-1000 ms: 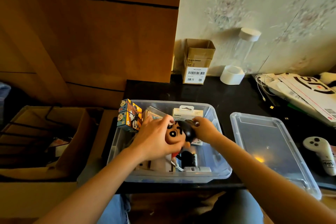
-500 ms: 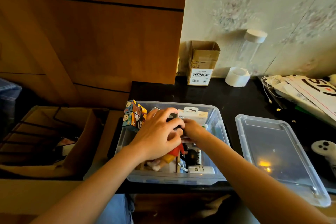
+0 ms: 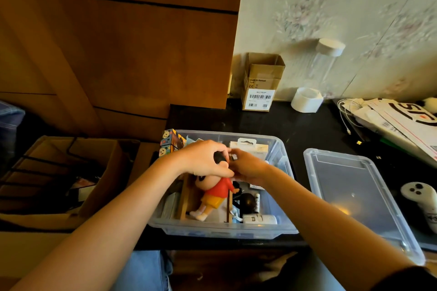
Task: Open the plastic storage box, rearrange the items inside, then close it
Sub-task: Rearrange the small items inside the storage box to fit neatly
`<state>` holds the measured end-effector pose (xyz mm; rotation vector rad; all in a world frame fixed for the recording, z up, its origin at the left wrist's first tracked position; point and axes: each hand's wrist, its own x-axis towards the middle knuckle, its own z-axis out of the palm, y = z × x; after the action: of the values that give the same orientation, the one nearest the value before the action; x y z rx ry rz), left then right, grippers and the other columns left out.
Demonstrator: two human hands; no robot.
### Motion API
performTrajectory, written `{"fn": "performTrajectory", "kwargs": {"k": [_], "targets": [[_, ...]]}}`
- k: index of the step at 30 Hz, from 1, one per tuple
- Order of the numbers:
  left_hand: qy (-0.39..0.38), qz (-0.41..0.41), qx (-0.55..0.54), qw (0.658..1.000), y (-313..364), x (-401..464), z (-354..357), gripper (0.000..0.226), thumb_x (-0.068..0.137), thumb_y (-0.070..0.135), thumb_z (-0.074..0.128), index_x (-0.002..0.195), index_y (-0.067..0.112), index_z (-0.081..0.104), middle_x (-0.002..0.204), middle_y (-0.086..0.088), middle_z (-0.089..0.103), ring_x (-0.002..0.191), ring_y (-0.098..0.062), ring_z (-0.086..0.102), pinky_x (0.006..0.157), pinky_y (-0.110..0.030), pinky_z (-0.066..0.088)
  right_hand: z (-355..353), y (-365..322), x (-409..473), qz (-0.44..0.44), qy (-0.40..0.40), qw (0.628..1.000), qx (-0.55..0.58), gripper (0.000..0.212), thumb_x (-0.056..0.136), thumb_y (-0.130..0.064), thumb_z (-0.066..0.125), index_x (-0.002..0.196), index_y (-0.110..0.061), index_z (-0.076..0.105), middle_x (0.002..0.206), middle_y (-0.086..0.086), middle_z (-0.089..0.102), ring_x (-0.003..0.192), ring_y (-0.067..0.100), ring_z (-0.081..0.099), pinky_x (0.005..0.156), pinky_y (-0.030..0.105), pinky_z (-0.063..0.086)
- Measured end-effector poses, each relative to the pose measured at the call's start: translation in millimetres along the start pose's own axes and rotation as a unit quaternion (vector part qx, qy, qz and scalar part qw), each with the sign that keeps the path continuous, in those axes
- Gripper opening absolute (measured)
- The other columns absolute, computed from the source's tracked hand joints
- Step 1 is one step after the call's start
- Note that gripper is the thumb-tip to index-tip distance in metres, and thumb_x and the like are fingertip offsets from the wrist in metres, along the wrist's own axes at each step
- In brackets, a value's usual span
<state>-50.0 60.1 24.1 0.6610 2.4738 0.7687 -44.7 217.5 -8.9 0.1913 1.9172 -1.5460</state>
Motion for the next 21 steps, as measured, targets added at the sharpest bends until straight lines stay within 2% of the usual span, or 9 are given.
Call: {"fn": "performTrajectory", "kwargs": {"k": [2,5,7,8,10,12,15,18,21], "targets": [[-0.009,0.006,0.036,0.999,-1,4,-1,0.025,0.073,0.055,0.066,0.089,0.036,0.061,0.134,0.008,0.052,0.118,-0.017,0.050,0.098,-0.043,0.045,1,3,1,-0.004,-0.023,0.998,0.062,0.036,0.093,0.009,0.036,0.127,0.003,0.044,0.097,0.012,0.058,0.082,0.018,0.059,0.067,0.023,0.054],[-0.009,0.001,0.068,0.998,0,7,-1,0.037,0.068,0.063,0.059,0.092,0.036,0.061,0.122,0.009,0.056,0.109,-0.016,0.053,0.092,-0.043,0.048,-2,3,-4,-0.041,-0.042,0.995,0.078,0.036,0.093,0.011,0.032,0.125,0.004,0.046,0.106,0.015,0.059,0.092,0.021,0.060,0.077,0.027,0.054],[-0.013,-0.013,0.087,0.996,-2,8,-1,0.042,0.068,0.067,0.056,0.098,0.038,0.061,0.111,0.008,0.060,0.101,-0.016,0.055,0.087,-0.043,0.051,-9,1,-5,-0.027,-0.005,0.999,0.023,0.031,0.096,0.003,0.037,0.124,0.000,0.051,0.109,0.016,0.062,0.087,0.019,0.063,0.075,0.026,0.056],[-0.015,-0.020,0.101,0.995,-3,8,-1,0.045,0.069,0.070,0.054,0.101,0.039,0.060,0.111,0.008,0.060,0.103,-0.017,0.054,0.087,-0.042,0.051,-15,2,-4,-0.009,0.036,0.998,-0.051,0.028,0.097,-0.002,0.040,0.122,0.000,0.053,0.111,0.019,0.062,0.084,0.021,0.065,0.073,0.027,0.056],[-0.011,-0.028,0.119,0.992,-3,9,0,0.046,0.071,0.071,0.052,0.104,0.040,0.060,0.114,0.007,0.060,0.105,-0.017,0.053,0.087,-0.041,0.050,-26,8,-5,0.035,0.084,0.954,-0.284,0.026,0.094,-0.007,0.047,0.116,0.004,0.057,0.112,0.022,0.063,0.088,0.027,0.067,0.064,0.024,0.054],[-0.003,-0.026,0.118,0.993,-3,8,1,0.042,0.073,0.070,0.052,0.101,0.040,0.061,0.113,0.008,0.060,0.105,-0.017,0.053,0.086,-0.040,0.051,-32,21,-8,0.102,0.026,0.867,-0.487,0.028,0.089,-0.006,0.055,0.116,0.002,0.057,0.116,0.018,0.062,0.093,0.025,0.065,0.056,0.019,0.049],[0.016,-0.006,0.090,0.996,-5,4,5,0.037,0.072,0.068,0.052,0.094,0.039,0.062,0.109,0.009,0.061,0.104,-0.017,0.053,0.083,-0.039,0.052,-28,51,-5,0.150,-0.008,0.770,-0.620,0.041,0.084,-0.007,0.063,0.123,-0.002,0.052,0.122,0.015,0.057,0.101,0.024,0.062,0.080,0.026,0.053],[0.049,0.010,0.068,0.996,-10,1,8,0.040,0.069,0.069,0.051,0.093,0.039,0.062,0.106,0.013,0.060,0.103,-0.016,0.051,0.082,-0.038,0.050,-22,68,3,0.117,0.060,0.747,-0.652,0.044,0.082,-0.006,0.064,0.124,-0.006,0.052,0.121,0.013,0.057,0.109,0.027,0.057,0.088,0.032,0.050],[0.061,0.023,0.055,0.996,-15,1,10,0.024,0.072,0.068,0.053,0.077,0.045,0.056,0.090,0.023,0.053,0.097,-0.014,0.051,0.072,-0.031,0.045,-21,73,9,0.127,0.080,0.749,-0.645,0.039,0.084,-0.004,0.061,0.122,-0.006,0.054,0.121,0.012,0.057,0.109,0.028,0.058,0.087,0.033,0.051]]}}
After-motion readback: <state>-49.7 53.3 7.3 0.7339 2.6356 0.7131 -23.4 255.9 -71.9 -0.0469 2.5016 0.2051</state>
